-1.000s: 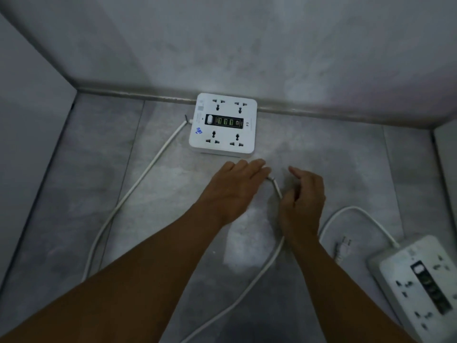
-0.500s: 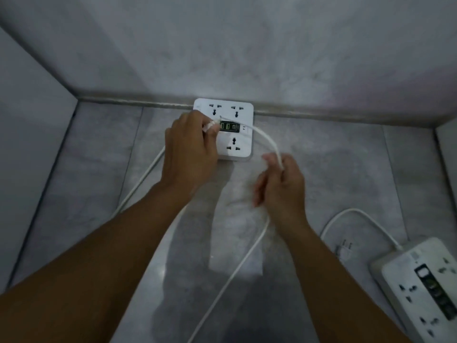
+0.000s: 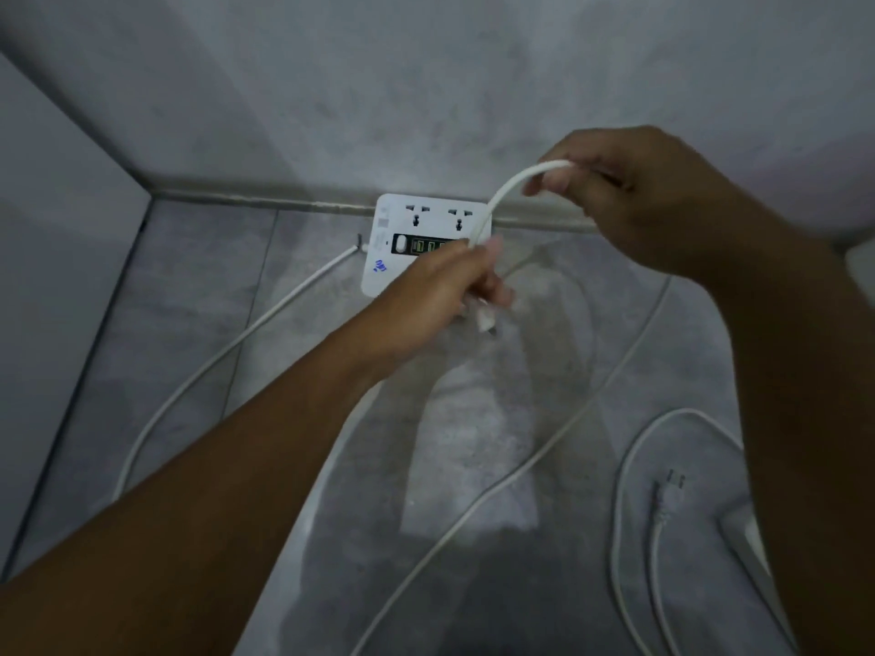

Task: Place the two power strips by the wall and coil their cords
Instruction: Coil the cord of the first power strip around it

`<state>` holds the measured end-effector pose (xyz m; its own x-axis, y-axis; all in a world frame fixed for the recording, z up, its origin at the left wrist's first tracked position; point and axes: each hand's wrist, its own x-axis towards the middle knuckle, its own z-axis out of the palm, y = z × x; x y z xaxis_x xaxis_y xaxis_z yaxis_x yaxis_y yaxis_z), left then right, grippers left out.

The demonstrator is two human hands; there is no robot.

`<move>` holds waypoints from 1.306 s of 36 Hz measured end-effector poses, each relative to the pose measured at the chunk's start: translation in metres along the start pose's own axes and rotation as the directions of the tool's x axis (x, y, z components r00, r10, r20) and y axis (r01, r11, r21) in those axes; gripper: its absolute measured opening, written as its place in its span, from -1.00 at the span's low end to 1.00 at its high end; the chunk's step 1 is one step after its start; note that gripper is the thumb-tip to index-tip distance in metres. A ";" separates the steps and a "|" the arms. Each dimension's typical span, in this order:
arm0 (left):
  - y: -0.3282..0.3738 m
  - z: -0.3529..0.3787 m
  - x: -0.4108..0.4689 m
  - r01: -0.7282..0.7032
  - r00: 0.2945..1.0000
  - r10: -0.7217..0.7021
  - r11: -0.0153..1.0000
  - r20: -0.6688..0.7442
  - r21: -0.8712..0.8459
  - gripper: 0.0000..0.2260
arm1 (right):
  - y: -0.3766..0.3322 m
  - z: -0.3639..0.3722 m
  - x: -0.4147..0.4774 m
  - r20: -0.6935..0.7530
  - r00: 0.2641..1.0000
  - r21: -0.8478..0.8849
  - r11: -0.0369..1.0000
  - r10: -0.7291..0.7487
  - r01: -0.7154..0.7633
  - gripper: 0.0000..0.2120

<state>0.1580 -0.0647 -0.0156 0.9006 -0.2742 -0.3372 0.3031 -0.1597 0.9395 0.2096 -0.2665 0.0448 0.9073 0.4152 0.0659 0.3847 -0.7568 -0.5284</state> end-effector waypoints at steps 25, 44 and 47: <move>0.022 -0.028 -0.015 -0.072 0.988 0.139 0.807 0.070 -0.586 -0.69 | 0.038 0.008 -0.021 -0.159 0.902 -0.253 0.867 0.400 -0.429 -0.77; -0.004 -0.014 -0.001 -0.081 0.914 0.162 0.971 -0.372 0.223 -0.67 | -0.052 -0.015 -0.016 0.531 0.826 0.445 0.767 0.191 -0.463 -0.68; -0.008 -0.033 -0.001 -0.026 0.907 0.062 0.995 -0.416 0.091 -0.65 | -0.041 -0.024 -0.020 0.518 0.823 0.408 0.778 0.233 -0.477 -0.82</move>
<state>0.1653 -0.0315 -0.0212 0.9654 0.1361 -0.2224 0.2498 -0.2384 0.9385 0.1792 -0.2557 0.0857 0.7484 0.4272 -0.5073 -0.2028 -0.5809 -0.7883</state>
